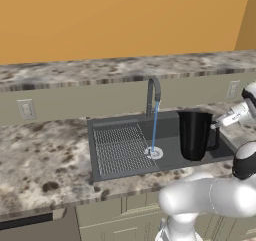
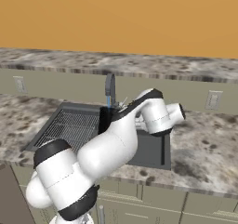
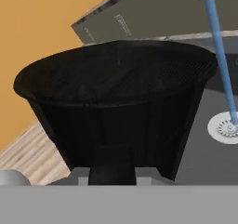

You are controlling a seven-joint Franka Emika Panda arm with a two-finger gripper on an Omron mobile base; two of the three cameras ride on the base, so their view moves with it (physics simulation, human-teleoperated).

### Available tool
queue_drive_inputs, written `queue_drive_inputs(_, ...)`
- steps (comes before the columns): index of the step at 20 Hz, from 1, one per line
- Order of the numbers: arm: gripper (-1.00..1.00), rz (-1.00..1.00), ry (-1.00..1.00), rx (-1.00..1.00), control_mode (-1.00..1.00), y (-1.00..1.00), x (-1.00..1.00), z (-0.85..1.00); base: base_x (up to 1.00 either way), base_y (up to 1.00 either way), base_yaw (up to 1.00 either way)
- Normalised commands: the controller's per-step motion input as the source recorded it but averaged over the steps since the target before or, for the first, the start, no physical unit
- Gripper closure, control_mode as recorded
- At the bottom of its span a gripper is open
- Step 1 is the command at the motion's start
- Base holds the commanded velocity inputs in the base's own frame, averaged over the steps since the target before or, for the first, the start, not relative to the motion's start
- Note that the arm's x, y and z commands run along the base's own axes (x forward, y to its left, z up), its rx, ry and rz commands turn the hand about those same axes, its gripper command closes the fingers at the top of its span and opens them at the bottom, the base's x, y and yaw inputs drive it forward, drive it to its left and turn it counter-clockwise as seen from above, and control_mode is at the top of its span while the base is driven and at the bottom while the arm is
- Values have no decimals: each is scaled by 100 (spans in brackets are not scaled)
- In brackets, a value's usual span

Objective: Turn on the sink faucet and place the jug under the water for a few seconds to fill it up.

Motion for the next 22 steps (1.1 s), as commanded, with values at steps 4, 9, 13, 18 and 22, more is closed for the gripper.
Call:
queue_drive_inputs(4, 100, 0, 10, 0, -100, -13, 55, 0, 0, 0, 0)
queue_drive_inputs(9, 100, 0, 1, -4, -100, -1, 40, -1, 0, 0, 0)
queue_drive_inputs(13, 100, 0, 0, -16, -100, 0, 37, -4, 0, 0, 0)
queue_drive_inputs(18, 100, -1, 0, -19, -100, 10, 29, -5, 0, 0, 0)
queue_drive_inputs(22, 100, -3, 0, -5, -100, 7, 30, 0, 0, 0, 0)
